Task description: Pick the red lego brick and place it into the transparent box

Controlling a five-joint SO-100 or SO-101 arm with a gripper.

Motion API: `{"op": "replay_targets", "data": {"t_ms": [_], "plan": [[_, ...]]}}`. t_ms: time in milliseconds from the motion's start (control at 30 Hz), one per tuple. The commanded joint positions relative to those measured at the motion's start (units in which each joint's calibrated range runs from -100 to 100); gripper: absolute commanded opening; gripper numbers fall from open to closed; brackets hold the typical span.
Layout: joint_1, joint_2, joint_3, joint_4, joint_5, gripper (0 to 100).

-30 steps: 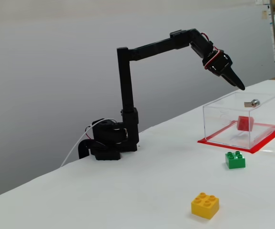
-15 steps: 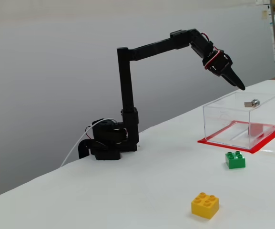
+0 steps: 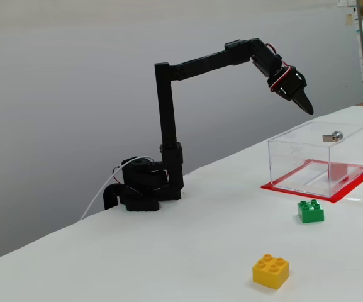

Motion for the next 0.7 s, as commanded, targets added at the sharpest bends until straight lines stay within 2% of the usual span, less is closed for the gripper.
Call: {"op": "replay_targets", "data": {"t_ms": [0,200,433,667], "plan": [[1.07,-1.18,-2.76,0.05,0.34,2],[3.88,-4.66,-4.11,0.66,0.50,2],[11.05,-11.88,-4.11,0.66,7.39,2],[19.63,-19.94,-3.30,1.88,7.76,2]]}}
